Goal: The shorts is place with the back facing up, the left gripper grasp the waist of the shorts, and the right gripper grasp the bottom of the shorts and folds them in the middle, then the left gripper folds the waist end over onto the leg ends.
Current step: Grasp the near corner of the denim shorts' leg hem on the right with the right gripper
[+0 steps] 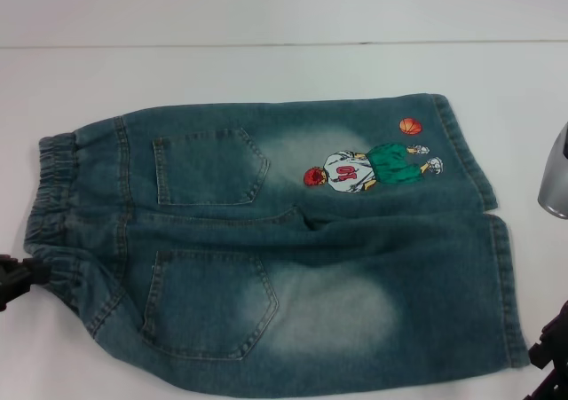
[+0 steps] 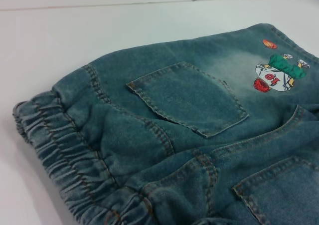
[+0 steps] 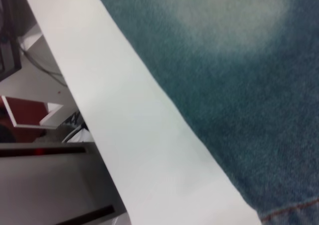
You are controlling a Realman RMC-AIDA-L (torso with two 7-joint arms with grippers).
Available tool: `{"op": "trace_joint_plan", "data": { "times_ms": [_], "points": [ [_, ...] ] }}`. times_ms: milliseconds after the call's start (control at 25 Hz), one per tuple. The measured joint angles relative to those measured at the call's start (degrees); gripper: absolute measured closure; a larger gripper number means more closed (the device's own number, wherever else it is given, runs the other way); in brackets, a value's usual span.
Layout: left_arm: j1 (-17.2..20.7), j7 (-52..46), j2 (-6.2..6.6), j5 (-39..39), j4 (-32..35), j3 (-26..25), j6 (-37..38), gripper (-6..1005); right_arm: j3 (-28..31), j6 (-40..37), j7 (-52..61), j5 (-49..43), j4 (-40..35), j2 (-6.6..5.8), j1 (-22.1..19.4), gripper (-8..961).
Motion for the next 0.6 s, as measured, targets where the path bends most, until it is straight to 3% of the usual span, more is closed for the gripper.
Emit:
{"op": "trace_joint_plan", "data": {
  "times_ms": [600],
  "points": [
    [0.16, 0.09, -0.02, 0.00, 0.01, 0.16, -0.06, 947, 1.84, 1.01, -0.65, -0.15, -0.68, 0.14, -0.03, 37]
  ]
}}
